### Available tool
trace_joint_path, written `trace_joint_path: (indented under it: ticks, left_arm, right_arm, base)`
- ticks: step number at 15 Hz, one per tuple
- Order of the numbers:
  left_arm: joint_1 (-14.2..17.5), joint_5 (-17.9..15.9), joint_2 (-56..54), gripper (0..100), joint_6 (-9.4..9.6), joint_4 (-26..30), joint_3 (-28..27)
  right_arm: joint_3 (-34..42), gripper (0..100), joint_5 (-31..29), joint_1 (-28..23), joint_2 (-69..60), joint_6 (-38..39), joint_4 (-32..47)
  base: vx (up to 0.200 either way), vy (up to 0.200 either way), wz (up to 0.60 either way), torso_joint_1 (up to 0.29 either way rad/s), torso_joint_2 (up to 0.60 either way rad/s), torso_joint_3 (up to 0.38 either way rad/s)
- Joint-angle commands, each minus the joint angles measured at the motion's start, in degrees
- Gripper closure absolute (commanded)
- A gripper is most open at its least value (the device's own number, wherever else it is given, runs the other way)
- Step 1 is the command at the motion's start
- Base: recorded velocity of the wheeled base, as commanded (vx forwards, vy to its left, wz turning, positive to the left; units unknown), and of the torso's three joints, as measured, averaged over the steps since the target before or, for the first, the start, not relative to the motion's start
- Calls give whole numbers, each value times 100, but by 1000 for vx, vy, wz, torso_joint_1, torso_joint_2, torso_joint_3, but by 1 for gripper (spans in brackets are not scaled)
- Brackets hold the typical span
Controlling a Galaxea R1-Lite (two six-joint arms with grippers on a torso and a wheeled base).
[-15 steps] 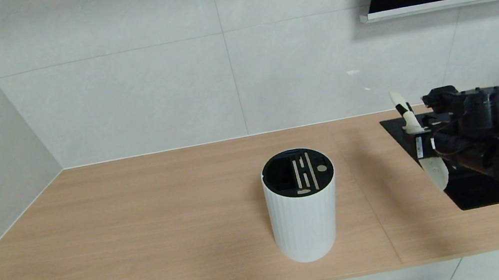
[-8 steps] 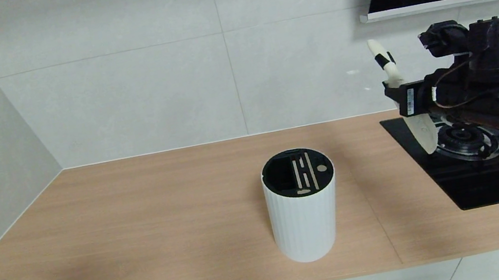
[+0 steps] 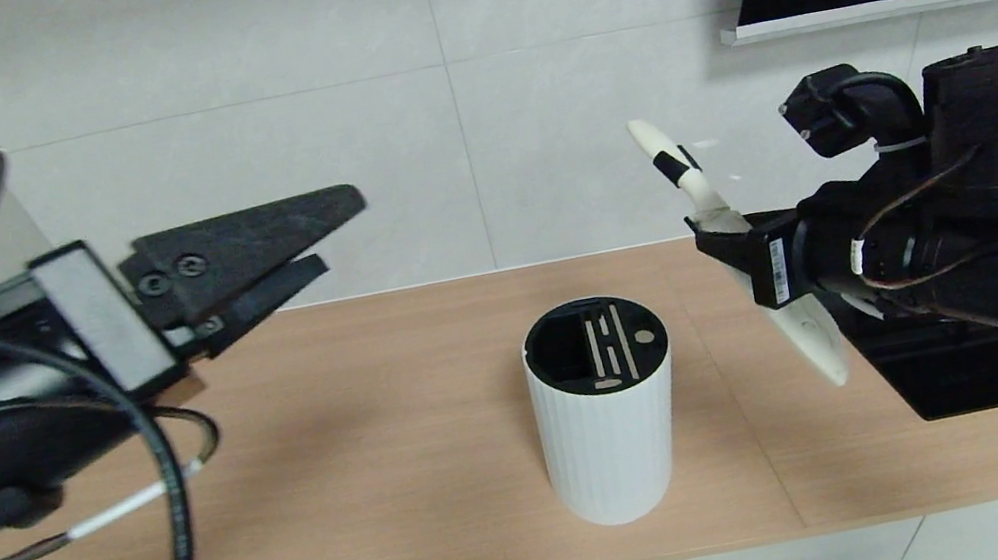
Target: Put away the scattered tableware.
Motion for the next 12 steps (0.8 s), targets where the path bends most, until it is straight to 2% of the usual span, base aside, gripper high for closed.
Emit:
trace_joint_path:
  ticks: [1,4,6,9,12]
  left_arm:
    - [-406,6,1202,0,-224,-899,454]
    - [-608,-12,1764,0,-224,-2376,911]
    - [-713,-3,2019,0,-242,-2657,982]
    - [-713,15,2169,0,-330,-2683,938]
    - [-722,59,2213,0,-752,-2877,815]
  right_arm:
    - [63,100,-8,632,-183,80,101]
    - [80,100,-43,1326,-156,388,101]
    - [89,100,-228,1546,-25,397,92]
    - [89,100,-403,1748,98,406,66]
    - [124,100,-412,1915,134,406,66]
  base:
    - [0,0,0,0,0,0]
    - [0,0,0,0,0,0]
    - [0,0,0,0,0,0]
    - [0,0,0,0,0,0]
    - [0,0,0,0,0,0]
